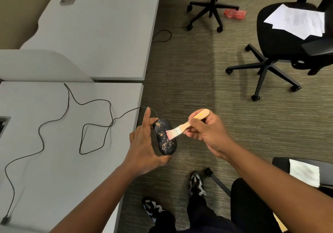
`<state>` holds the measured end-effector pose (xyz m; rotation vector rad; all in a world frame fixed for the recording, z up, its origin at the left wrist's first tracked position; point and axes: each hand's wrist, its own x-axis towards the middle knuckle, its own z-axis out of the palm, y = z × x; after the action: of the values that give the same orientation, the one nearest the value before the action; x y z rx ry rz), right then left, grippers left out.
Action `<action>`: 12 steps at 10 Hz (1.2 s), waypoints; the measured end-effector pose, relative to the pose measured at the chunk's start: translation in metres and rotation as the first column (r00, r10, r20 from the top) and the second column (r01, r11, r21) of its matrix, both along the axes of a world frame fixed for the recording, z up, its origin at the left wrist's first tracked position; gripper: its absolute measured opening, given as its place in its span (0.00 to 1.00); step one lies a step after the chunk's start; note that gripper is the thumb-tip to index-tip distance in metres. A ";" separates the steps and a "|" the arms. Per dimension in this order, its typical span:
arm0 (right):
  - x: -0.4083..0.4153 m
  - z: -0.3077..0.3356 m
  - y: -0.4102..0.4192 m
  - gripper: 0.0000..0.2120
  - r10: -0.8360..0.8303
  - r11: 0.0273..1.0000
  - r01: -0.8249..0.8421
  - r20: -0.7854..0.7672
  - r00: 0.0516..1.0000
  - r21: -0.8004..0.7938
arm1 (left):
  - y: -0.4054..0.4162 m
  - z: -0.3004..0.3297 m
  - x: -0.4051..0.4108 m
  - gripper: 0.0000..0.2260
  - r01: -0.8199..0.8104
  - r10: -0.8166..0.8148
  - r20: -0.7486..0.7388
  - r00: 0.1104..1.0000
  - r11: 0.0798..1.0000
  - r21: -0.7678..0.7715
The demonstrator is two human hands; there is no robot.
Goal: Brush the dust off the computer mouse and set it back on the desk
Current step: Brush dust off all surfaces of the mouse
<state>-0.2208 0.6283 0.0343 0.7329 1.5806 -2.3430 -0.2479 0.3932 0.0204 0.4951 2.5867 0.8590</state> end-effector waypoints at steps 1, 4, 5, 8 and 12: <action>0.000 -0.002 0.006 0.03 -0.012 0.997 0.011 0.002 1.000 0.073 | -0.002 -0.002 -0.001 0.65 -0.016 0.016 -0.006 1.000 1.000 -0.002; 0.004 0.001 -0.005 0.04 0.029 0.997 -0.033 -0.060 0.998 -0.063 | 0.001 -0.001 -0.006 0.69 -0.014 0.014 0.001 1.000 1.000 -0.007; 0.006 -0.003 -0.003 0.04 0.022 0.999 -0.024 -0.050 0.998 -0.041 | 0.000 0.001 -0.006 0.68 -0.028 0.028 0.001 1.000 1.000 -0.004; 0.010 -0.005 0.004 0.05 0.009 0.999 -0.012 -0.095 0.995 -0.033 | -0.003 -0.001 -0.005 0.67 0.002 -0.002 0.019 1.000 1.000 0.004; 0.016 -0.015 0.014 0.05 0.036 0.997 -0.029 -0.116 0.993 0.067 | -0.001 0.001 -0.004 0.71 -0.066 0.064 0.045 0.997 0.997 0.032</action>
<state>-0.2044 0.6419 0.0190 0.5883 1.7114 -2.3600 -0.2524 0.3920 0.0210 0.3986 2.5645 0.9263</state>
